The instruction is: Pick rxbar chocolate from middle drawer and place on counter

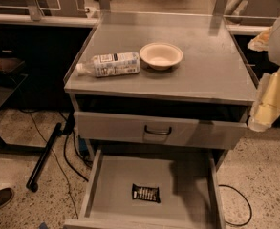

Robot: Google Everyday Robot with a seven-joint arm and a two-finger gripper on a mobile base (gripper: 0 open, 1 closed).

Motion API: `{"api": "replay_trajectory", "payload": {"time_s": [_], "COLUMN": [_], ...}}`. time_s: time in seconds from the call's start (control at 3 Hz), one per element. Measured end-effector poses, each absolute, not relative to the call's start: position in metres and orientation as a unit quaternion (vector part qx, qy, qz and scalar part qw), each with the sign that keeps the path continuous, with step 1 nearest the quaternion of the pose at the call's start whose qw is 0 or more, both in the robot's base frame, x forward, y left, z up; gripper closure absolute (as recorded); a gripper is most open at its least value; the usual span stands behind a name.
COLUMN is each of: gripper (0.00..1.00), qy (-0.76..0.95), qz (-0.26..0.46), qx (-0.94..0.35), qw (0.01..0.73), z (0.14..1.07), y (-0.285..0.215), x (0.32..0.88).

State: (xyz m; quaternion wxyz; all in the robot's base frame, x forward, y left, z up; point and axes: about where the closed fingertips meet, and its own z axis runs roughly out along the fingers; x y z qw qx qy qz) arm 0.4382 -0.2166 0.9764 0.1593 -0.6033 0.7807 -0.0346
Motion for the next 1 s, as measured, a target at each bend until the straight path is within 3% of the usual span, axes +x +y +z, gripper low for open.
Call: {"api": "replay_trajectory", "payload": {"time_s": [1.0], "gripper": [0.0], "qy": [0.791], "qz": [-0.018], "qx": [-0.595], "qw": [0.14], "z": [0.93], "y": [-0.196], "x": [0.423]}}
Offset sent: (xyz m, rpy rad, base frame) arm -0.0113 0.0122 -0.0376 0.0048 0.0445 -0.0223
